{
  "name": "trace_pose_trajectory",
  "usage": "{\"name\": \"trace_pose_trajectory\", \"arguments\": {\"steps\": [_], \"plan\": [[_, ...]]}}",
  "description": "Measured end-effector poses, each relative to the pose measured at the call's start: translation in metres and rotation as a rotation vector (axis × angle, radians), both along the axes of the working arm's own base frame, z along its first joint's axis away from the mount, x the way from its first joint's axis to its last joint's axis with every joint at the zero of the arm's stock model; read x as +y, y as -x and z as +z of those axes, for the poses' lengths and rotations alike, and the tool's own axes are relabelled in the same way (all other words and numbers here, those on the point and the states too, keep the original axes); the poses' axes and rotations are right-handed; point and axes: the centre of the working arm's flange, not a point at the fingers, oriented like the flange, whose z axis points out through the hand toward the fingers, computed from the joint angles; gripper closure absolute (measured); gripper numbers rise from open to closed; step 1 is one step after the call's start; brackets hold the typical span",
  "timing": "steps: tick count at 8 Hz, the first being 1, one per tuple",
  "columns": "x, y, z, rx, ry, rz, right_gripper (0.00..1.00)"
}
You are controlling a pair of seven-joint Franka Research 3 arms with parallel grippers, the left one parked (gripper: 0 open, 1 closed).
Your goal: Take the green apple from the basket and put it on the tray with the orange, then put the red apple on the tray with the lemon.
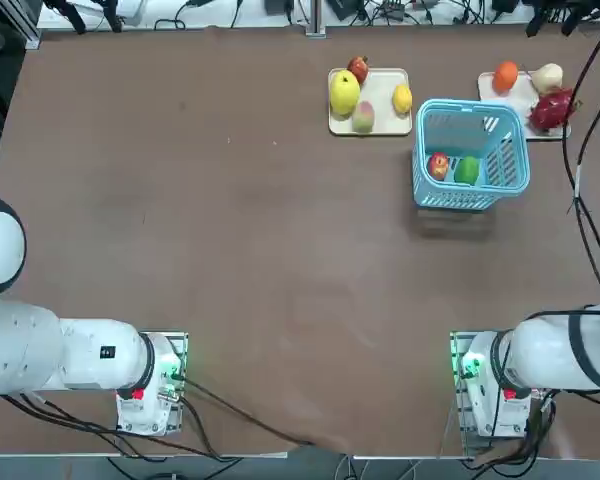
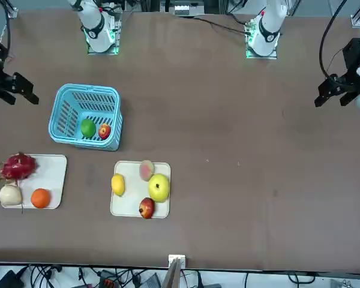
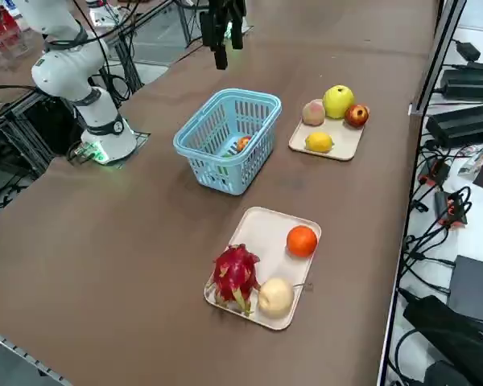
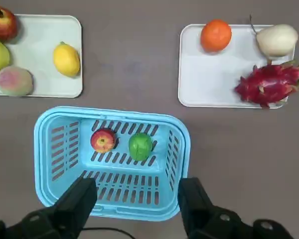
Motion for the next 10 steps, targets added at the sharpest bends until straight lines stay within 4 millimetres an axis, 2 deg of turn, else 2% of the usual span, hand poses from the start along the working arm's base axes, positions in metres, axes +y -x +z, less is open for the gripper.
{"name": "trace_pose_trajectory", "arguments": {"steps": [3,5,7,10], "plan": [[0.0,0.001,-0.016,0.018,-0.001,-0.001,0.0],[0.0,0.006,-0.037,0.008,-0.002,-0.002,0.0],[0.0,0.017,-0.074,-0.018,-0.004,-0.003,0.0],[0.003,0.04,-0.158,-0.053,-0.003,-0.003,0.0]]}}
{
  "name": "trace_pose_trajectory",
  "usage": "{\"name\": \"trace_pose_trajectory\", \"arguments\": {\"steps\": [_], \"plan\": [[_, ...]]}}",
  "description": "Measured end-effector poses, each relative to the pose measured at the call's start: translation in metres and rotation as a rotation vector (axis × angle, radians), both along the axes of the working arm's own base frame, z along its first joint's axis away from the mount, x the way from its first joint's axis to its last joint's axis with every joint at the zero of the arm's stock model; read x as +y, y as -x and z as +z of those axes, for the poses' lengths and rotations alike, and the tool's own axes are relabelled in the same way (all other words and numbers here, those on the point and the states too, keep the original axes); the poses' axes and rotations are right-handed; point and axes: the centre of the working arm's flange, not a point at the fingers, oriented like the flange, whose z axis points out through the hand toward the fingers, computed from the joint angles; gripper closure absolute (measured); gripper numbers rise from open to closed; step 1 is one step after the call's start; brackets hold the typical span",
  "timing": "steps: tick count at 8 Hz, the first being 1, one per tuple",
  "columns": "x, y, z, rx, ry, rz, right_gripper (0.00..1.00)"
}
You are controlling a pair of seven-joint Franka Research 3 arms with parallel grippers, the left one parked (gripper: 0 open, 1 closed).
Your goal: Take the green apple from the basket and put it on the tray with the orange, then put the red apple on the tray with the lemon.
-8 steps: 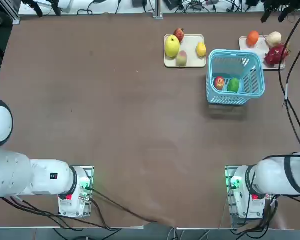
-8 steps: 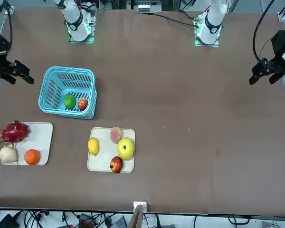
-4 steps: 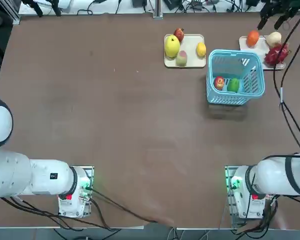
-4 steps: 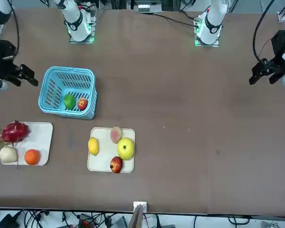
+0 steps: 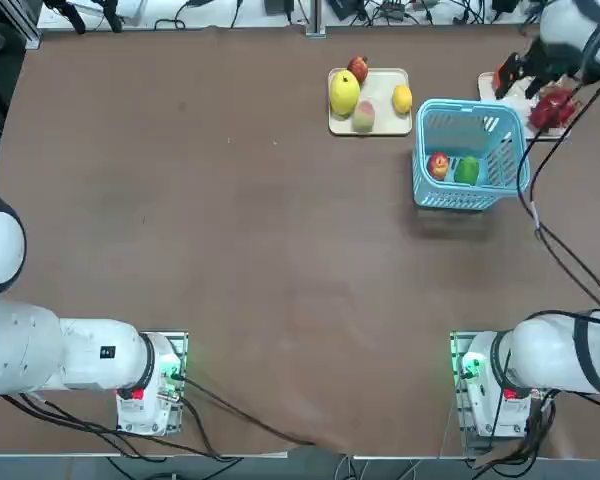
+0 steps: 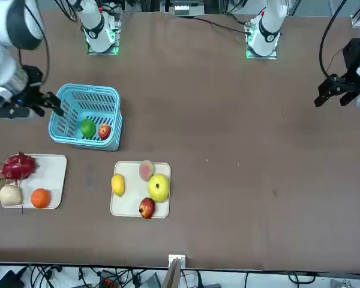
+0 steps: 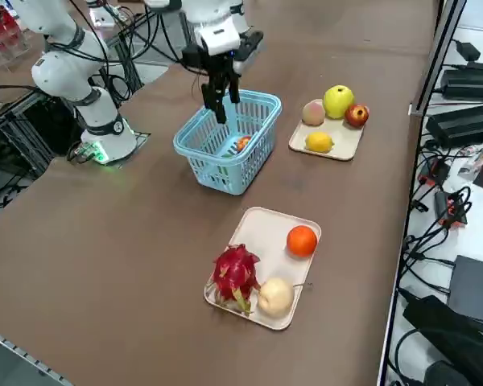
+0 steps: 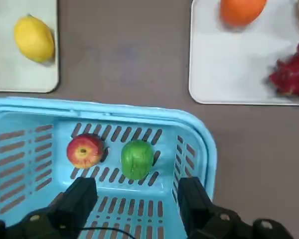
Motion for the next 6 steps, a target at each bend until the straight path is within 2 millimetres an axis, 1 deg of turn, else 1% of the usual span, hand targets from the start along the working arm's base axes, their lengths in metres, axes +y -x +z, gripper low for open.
{"name": "trace_pose_trajectory", "arguments": {"steps": [1,4,6], "plan": [[0.001,0.007,-0.02,0.008,0.0,0.0,0.0],[0.005,0.018,-0.057,0.001,0.002,0.007,0.0],[0.011,0.027,-0.103,-0.02,0.008,0.016,0.0]]}}
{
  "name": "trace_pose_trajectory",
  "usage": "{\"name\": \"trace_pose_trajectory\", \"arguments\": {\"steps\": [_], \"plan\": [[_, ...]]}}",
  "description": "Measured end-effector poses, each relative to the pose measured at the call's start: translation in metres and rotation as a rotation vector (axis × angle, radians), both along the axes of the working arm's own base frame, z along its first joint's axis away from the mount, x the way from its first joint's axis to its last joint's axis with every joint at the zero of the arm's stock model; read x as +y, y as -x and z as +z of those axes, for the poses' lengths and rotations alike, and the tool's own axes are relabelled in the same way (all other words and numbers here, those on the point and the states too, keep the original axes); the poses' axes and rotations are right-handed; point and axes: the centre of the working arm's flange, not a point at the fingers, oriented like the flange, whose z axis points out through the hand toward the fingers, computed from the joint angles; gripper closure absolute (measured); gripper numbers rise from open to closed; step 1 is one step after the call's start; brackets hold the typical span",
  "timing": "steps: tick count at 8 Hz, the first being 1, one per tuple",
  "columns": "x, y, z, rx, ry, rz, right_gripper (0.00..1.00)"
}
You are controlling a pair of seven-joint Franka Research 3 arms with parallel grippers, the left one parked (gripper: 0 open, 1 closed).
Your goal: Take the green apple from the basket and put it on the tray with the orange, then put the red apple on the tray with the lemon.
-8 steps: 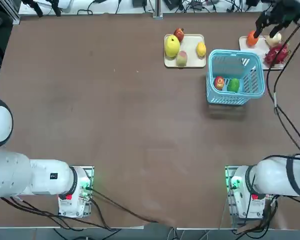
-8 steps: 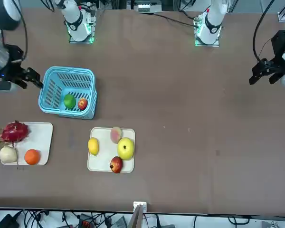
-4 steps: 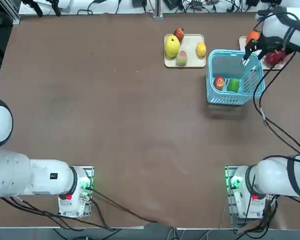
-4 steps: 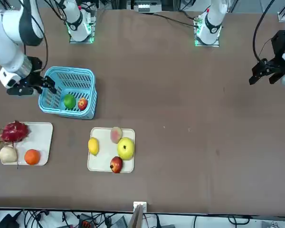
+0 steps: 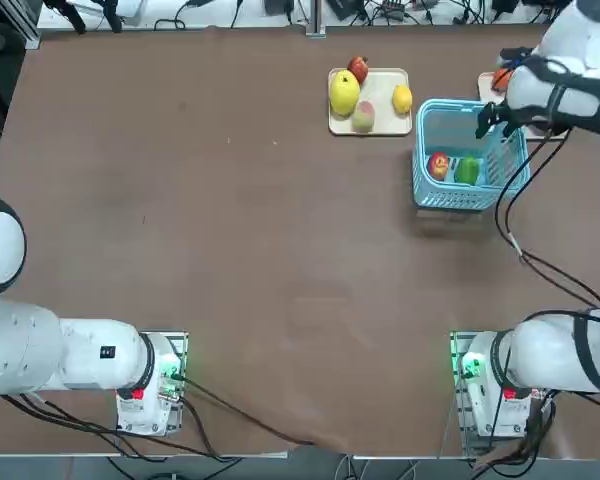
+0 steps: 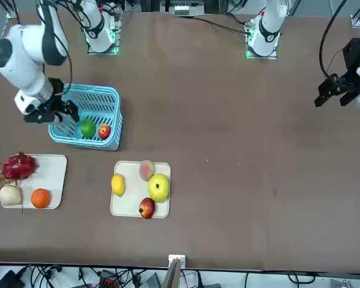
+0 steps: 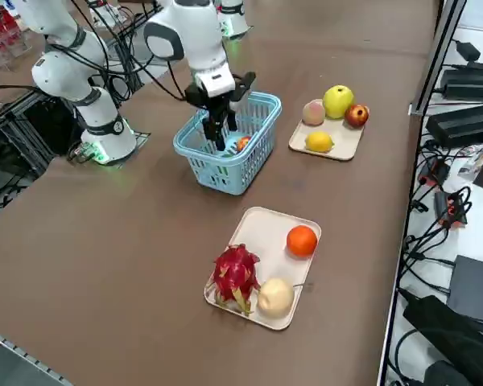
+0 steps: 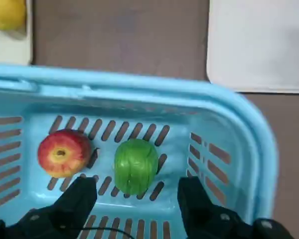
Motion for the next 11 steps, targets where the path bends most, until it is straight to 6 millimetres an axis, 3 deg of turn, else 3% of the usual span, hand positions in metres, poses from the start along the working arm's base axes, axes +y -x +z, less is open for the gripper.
{"name": "trace_pose_trajectory", "arguments": {"steps": [2,4,7,11], "plan": [[0.004,0.003,-0.038,0.032,0.005,0.007,0.0],[0.007,0.002,-0.059,0.046,0.009,0.014,0.0],[0.013,0.002,-0.079,0.066,0.012,0.028,0.0],[0.013,0.001,-0.091,0.059,0.015,0.027,0.0]]}}
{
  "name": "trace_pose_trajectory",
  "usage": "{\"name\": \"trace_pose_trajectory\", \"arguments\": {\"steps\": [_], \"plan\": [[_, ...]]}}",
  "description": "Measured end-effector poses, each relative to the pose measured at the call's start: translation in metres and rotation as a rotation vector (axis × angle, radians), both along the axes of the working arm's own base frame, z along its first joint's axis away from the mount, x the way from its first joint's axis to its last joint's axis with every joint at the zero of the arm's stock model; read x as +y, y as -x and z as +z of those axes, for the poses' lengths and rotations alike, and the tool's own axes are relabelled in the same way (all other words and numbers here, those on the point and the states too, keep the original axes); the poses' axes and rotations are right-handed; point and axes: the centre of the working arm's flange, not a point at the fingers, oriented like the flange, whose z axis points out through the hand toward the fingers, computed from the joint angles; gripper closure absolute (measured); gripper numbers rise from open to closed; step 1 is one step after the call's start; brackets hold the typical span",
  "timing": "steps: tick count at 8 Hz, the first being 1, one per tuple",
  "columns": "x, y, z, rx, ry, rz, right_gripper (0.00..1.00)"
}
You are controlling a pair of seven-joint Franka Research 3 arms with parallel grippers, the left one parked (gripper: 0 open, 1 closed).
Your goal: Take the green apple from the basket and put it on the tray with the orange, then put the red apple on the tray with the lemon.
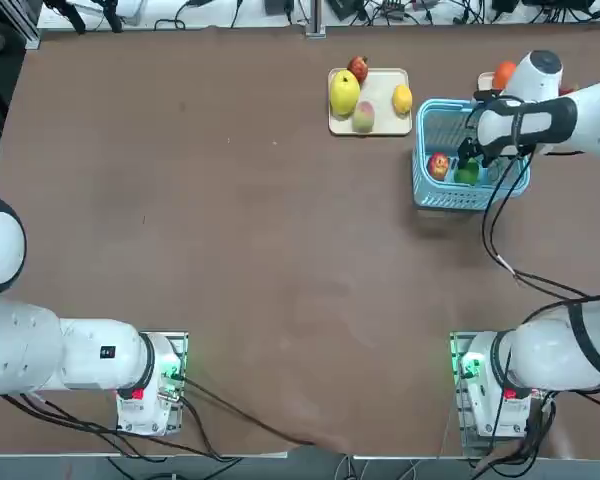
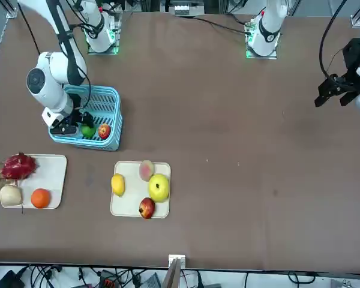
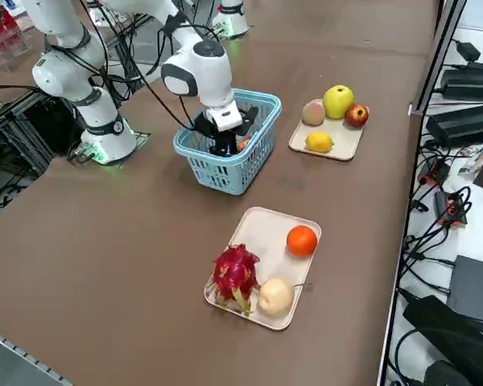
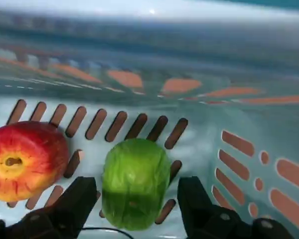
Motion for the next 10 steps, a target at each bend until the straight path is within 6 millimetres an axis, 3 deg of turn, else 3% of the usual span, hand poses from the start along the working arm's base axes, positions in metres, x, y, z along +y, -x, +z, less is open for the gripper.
{"name": "trace_pose_trajectory", "arguments": {"steps": [4,6,7,8,9,10], "plan": [[0.0,-0.001,-0.022,-0.006,0.005,0.0,0.07],[-0.001,-0.002,-0.021,-0.013,0.005,-0.001,0.26],[0.0,-0.003,-0.017,-0.011,0.004,-0.009,0.27],[0.0,-0.007,-0.003,-0.004,0.002,-0.019,0.27],[0.001,-0.012,0.027,0.004,-0.003,-0.025,0.27],[0.0,-0.017,0.07,0.001,-0.009,-0.029,0.27]]}}
